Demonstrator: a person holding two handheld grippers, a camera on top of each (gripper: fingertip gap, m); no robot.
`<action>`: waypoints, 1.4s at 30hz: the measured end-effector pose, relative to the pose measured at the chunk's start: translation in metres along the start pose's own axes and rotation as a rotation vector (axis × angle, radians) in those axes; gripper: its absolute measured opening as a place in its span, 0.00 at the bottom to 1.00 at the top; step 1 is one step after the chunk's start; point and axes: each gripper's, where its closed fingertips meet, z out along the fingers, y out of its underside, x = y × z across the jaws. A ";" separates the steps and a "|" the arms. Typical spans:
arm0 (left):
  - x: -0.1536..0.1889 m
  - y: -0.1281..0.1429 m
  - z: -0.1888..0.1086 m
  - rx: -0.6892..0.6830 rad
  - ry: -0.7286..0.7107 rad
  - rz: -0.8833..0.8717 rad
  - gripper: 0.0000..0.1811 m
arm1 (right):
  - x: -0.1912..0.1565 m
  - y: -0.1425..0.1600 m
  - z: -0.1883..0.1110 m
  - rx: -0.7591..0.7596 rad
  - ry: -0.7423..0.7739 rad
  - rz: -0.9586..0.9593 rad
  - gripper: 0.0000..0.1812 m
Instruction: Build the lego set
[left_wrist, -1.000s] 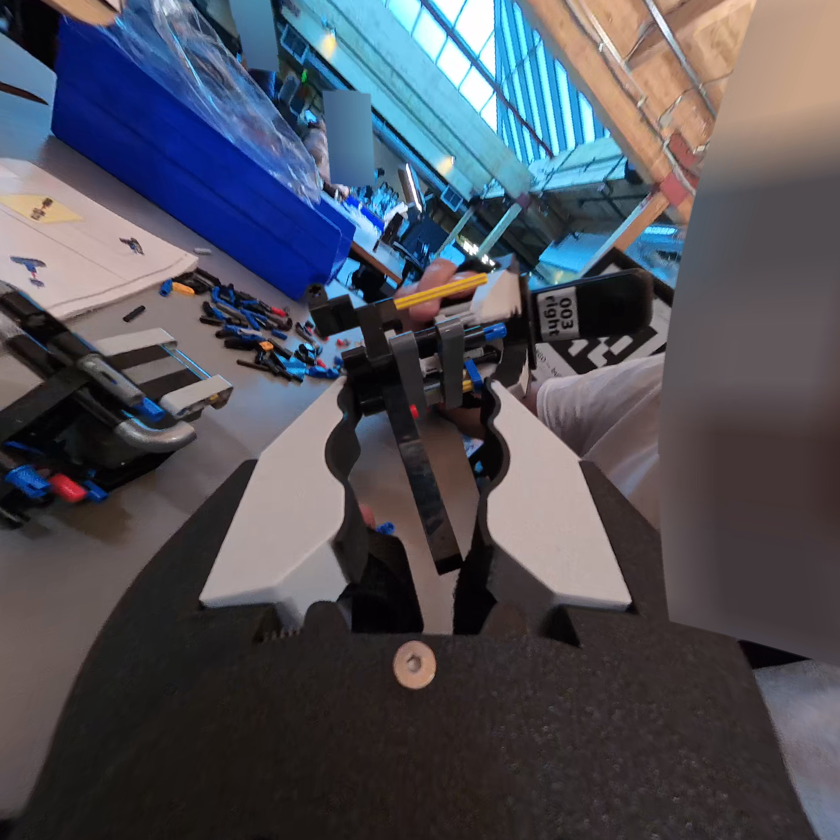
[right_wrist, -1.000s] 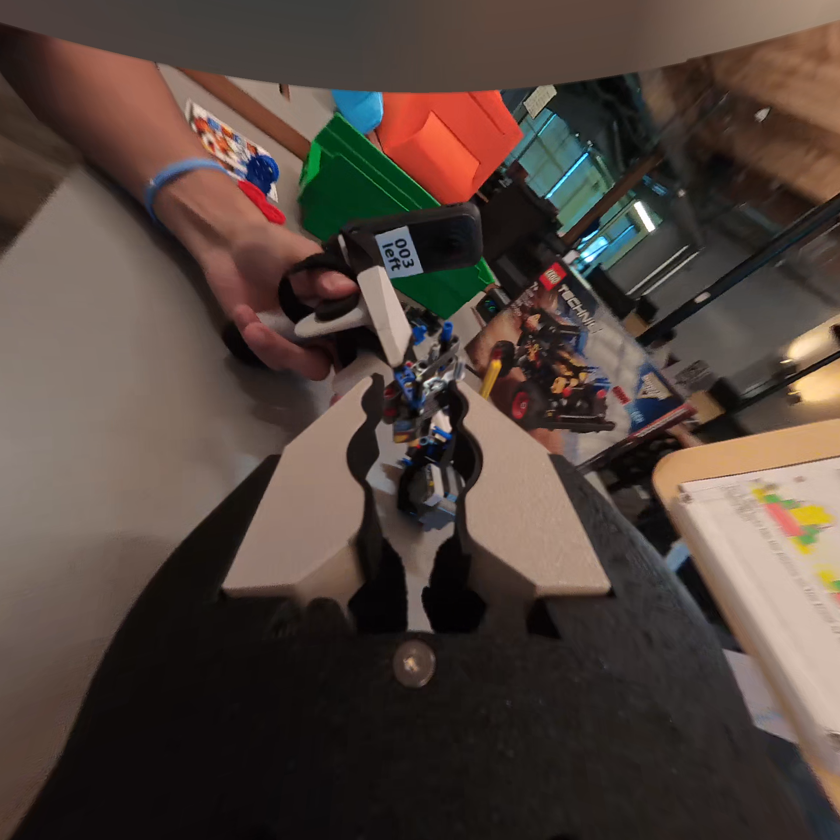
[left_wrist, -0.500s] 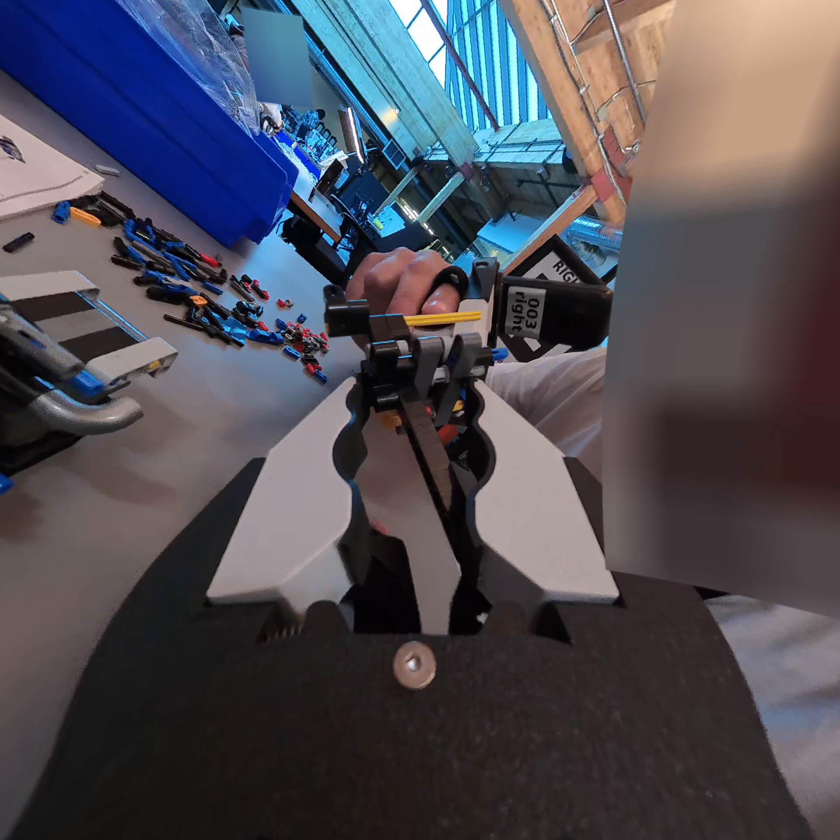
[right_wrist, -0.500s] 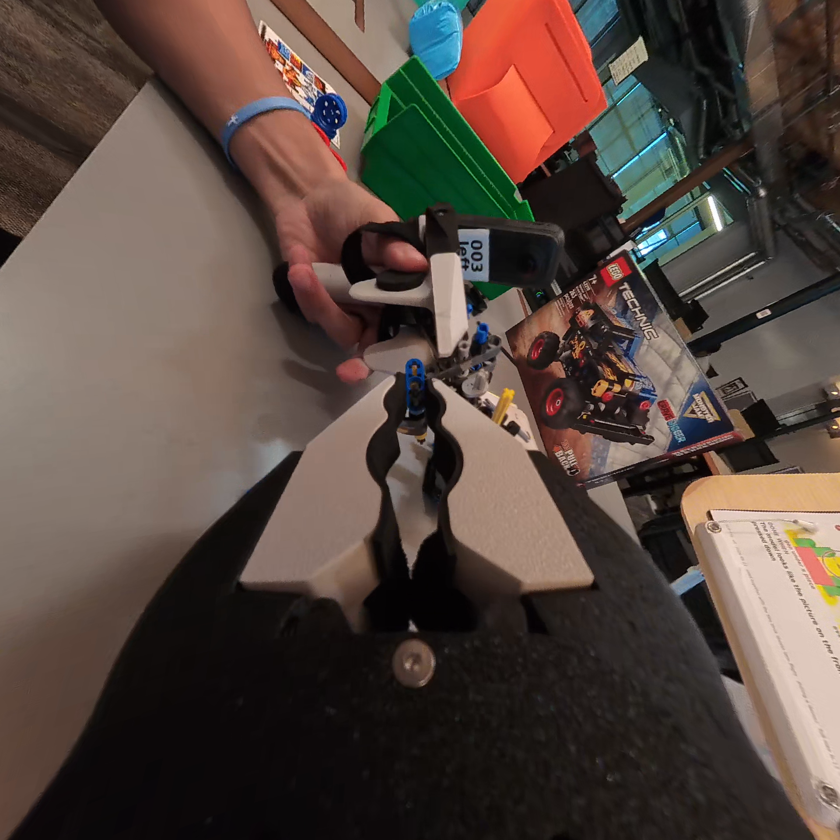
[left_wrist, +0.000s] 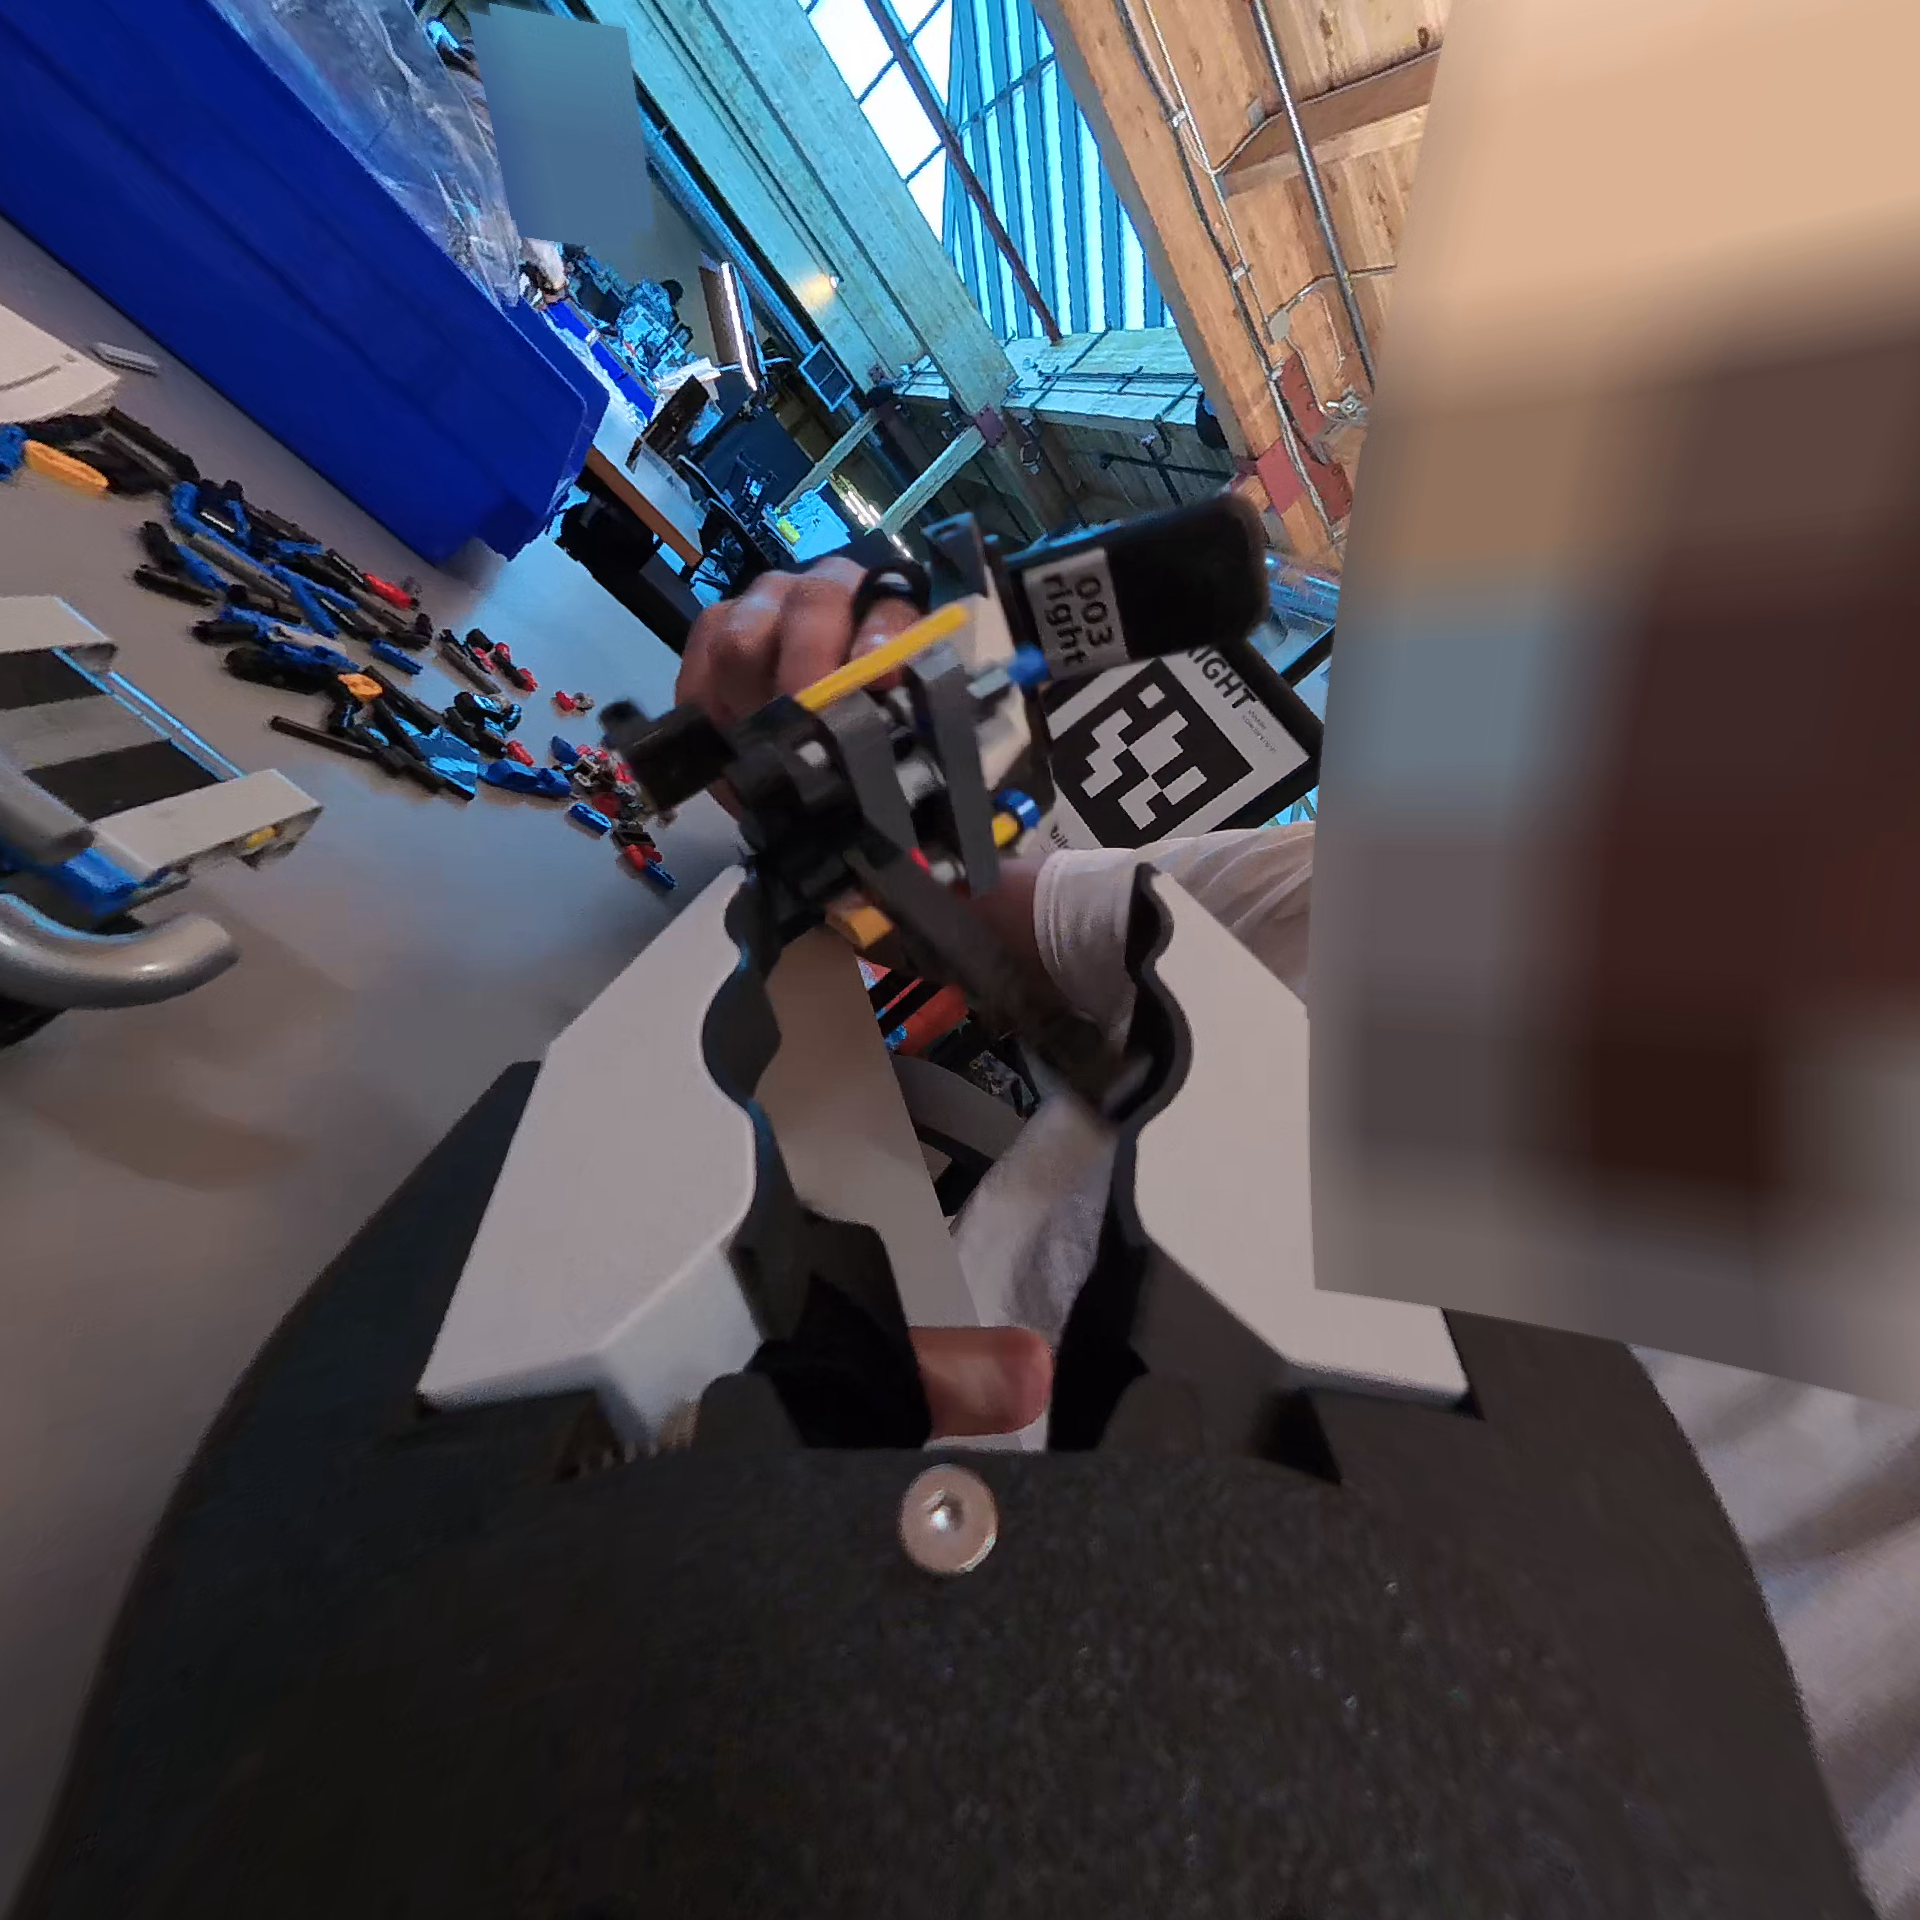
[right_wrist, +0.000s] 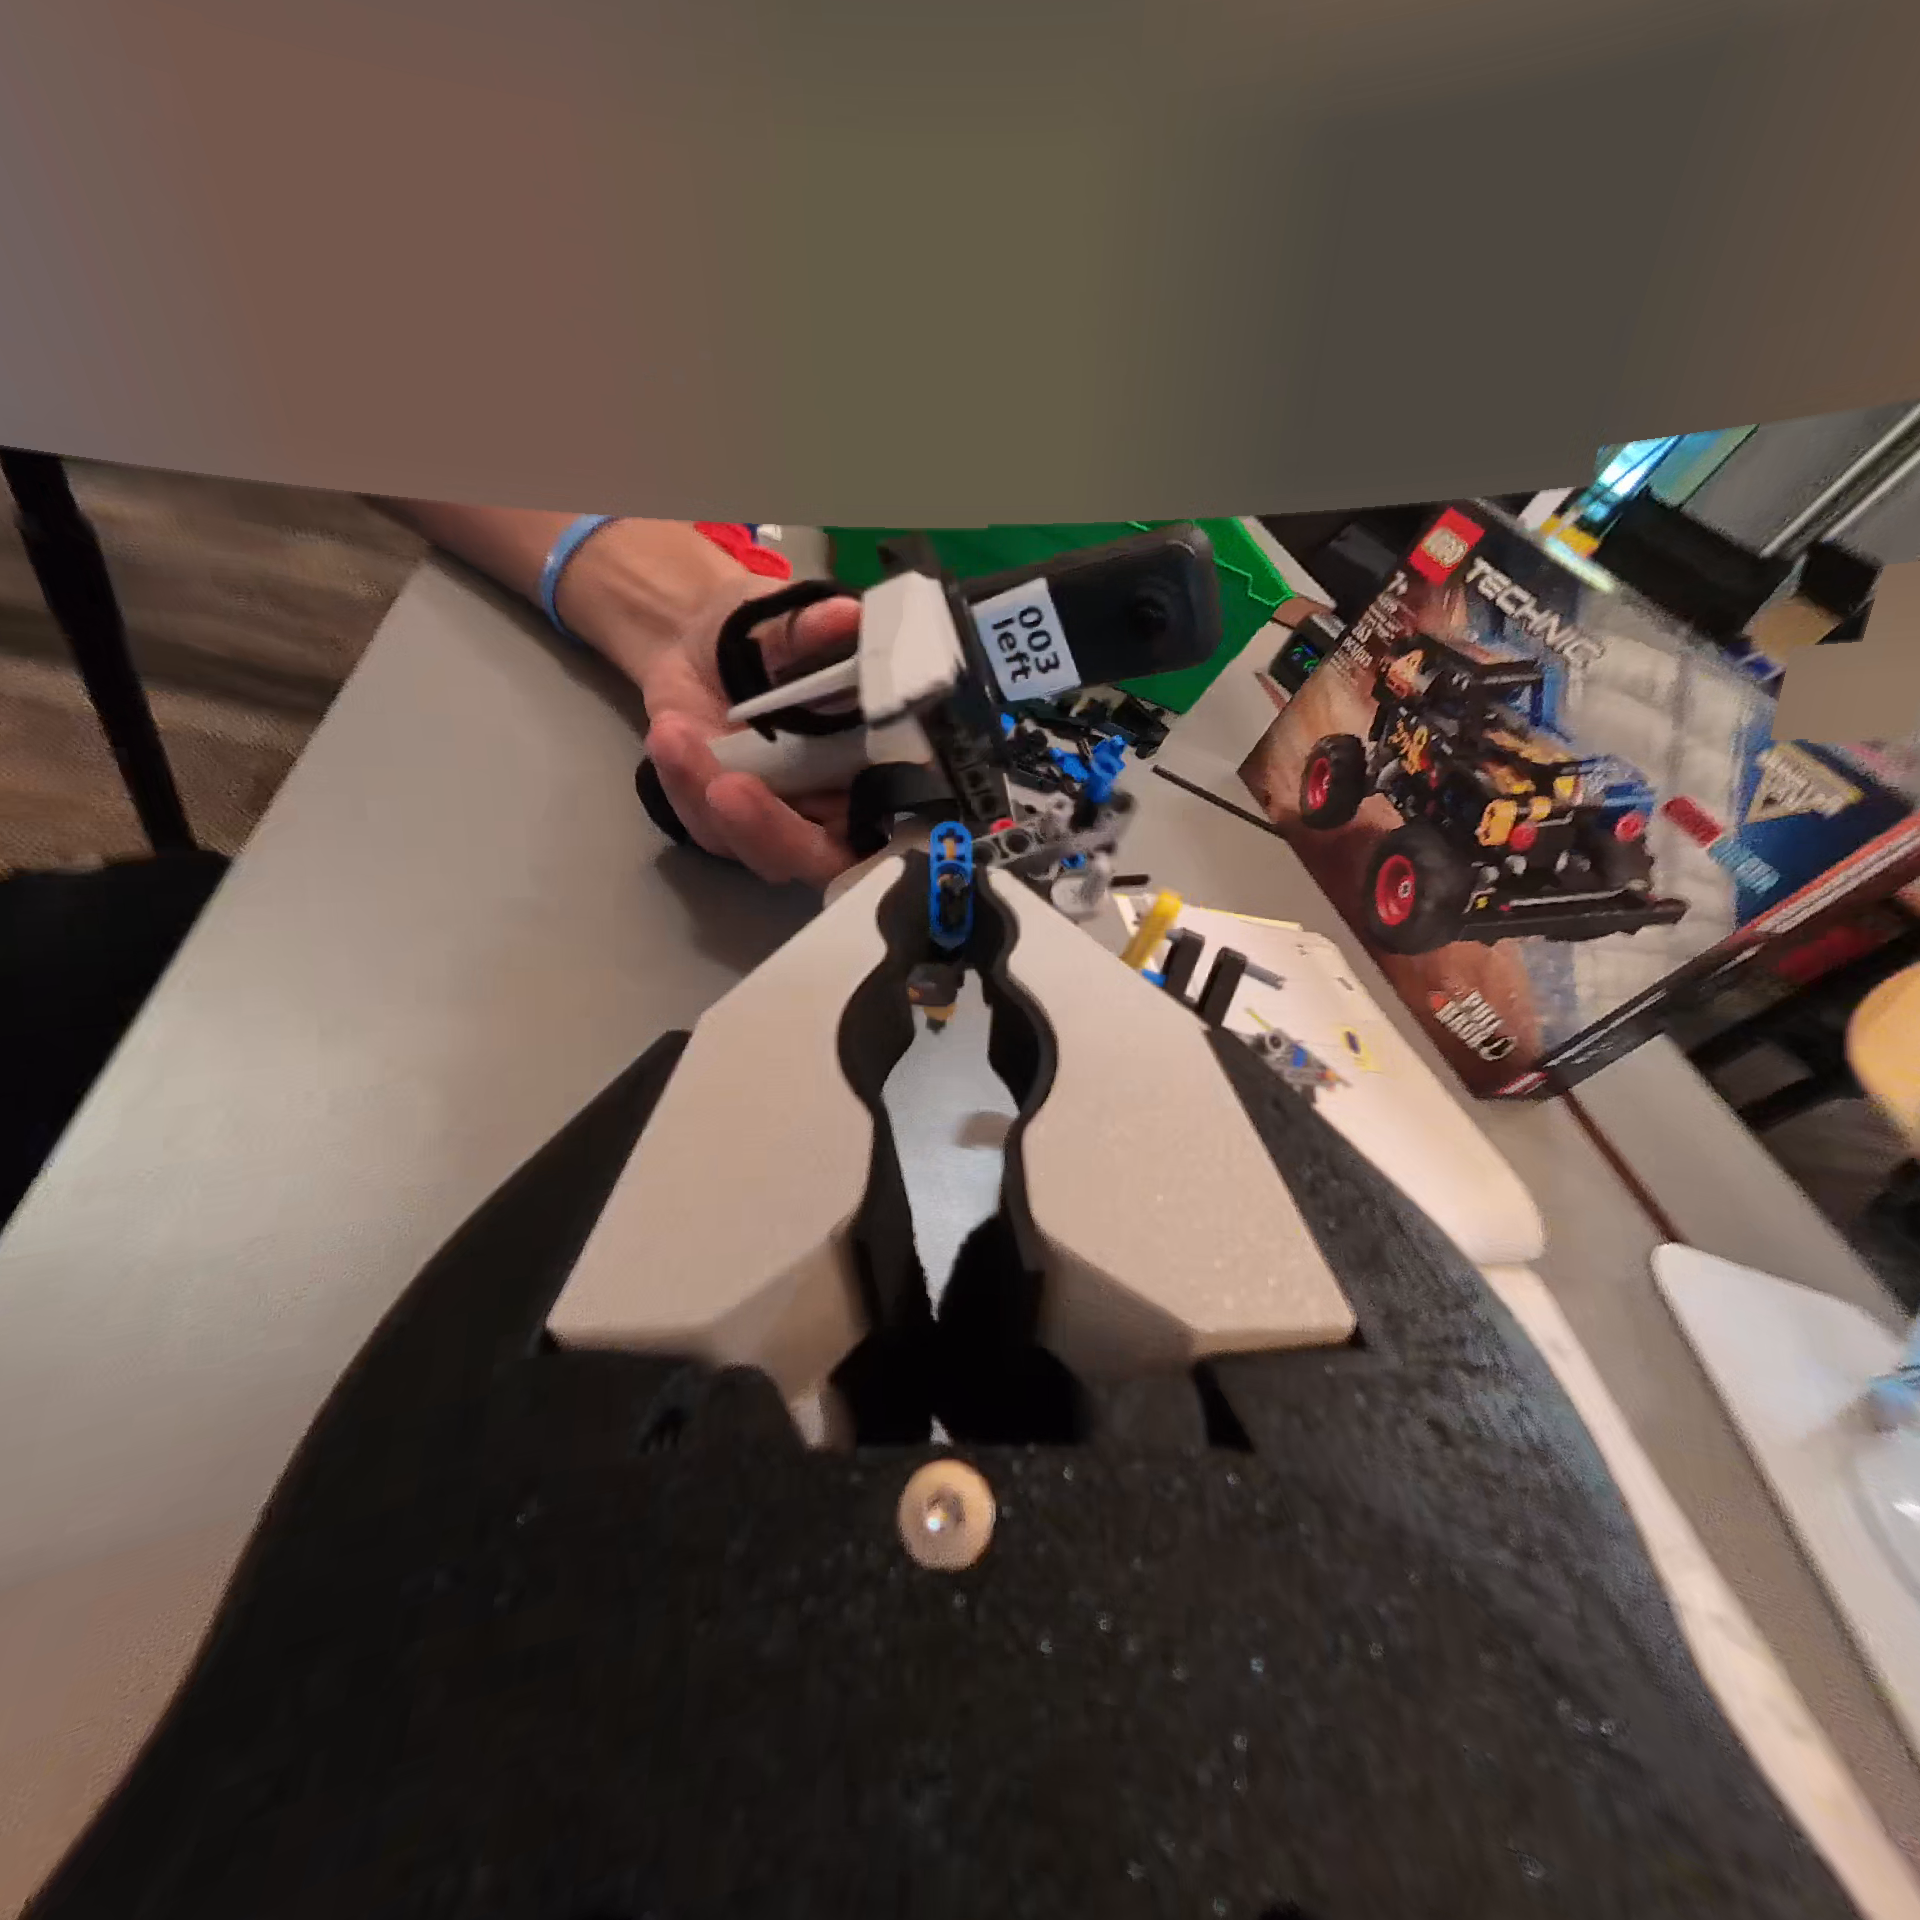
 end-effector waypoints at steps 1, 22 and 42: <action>0.000 -0.001 -0.001 0.008 -0.003 0.009 0.37 | 0.004 0.000 -0.001 0.017 -0.003 0.048 0.04; -0.048 -0.019 -0.022 -0.156 -1.010 1.183 0.18 | 0.041 0.042 0.023 0.054 0.139 0.738 0.03; -0.028 0.004 -0.009 -0.266 -0.782 1.520 0.28 | 0.038 0.026 0.011 0.263 -0.309 1.282 0.03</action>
